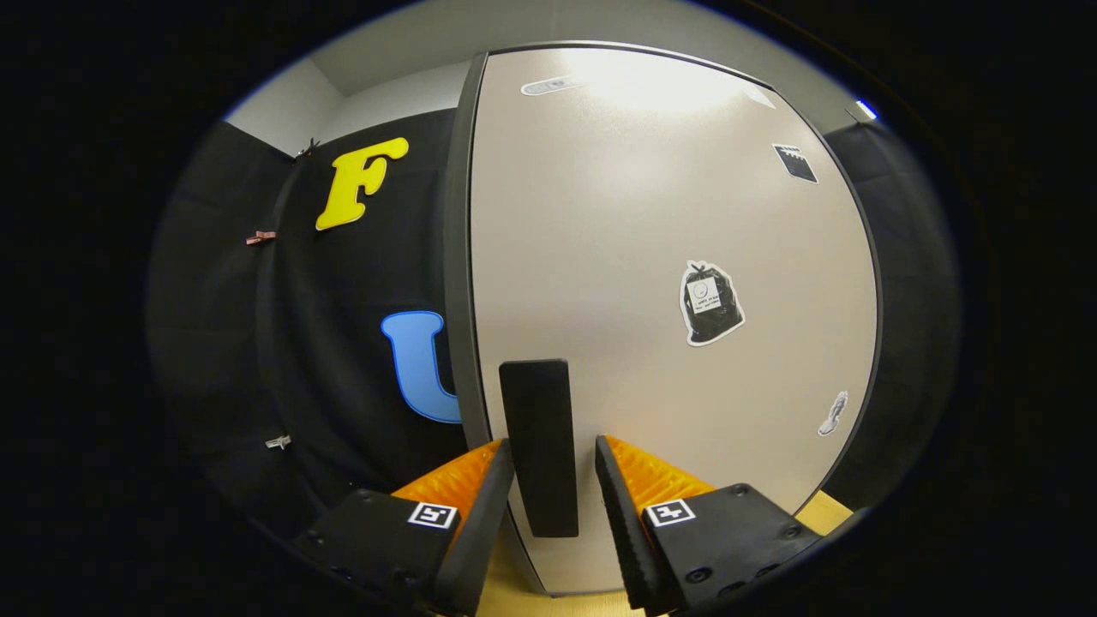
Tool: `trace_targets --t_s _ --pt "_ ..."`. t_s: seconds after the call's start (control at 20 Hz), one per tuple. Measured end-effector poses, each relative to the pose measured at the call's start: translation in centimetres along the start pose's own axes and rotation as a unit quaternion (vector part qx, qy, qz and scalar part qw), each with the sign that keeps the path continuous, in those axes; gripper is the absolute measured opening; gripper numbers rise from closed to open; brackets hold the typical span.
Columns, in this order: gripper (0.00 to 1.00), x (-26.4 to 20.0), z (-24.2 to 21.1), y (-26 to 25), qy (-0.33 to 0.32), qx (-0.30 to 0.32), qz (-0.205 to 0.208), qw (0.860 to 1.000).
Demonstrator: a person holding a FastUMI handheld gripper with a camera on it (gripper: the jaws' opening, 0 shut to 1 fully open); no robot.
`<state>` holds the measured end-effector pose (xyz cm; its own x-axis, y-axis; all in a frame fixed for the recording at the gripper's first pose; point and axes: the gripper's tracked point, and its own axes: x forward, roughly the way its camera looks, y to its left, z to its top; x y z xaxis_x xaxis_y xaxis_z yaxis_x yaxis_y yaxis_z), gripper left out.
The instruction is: Open the shoe cabinet door, grab the shoes and put them into the shoe cabinet, then close the shoe cabinet door.
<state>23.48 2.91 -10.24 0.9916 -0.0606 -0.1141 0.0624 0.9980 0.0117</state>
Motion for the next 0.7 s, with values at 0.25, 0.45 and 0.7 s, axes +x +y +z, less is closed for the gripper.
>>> trace_targets --t_s 0.25,0.45,0.7 --pt "0.44 0.2 0.2 0.5 -0.008 -0.010 0.003 1.000" --pt "0.37 0.2 0.0 0.5 -0.003 -0.018 -0.008 1.000" --pt "0.28 -0.1 -0.1 0.4 0.007 -0.011 -0.003 1.000"
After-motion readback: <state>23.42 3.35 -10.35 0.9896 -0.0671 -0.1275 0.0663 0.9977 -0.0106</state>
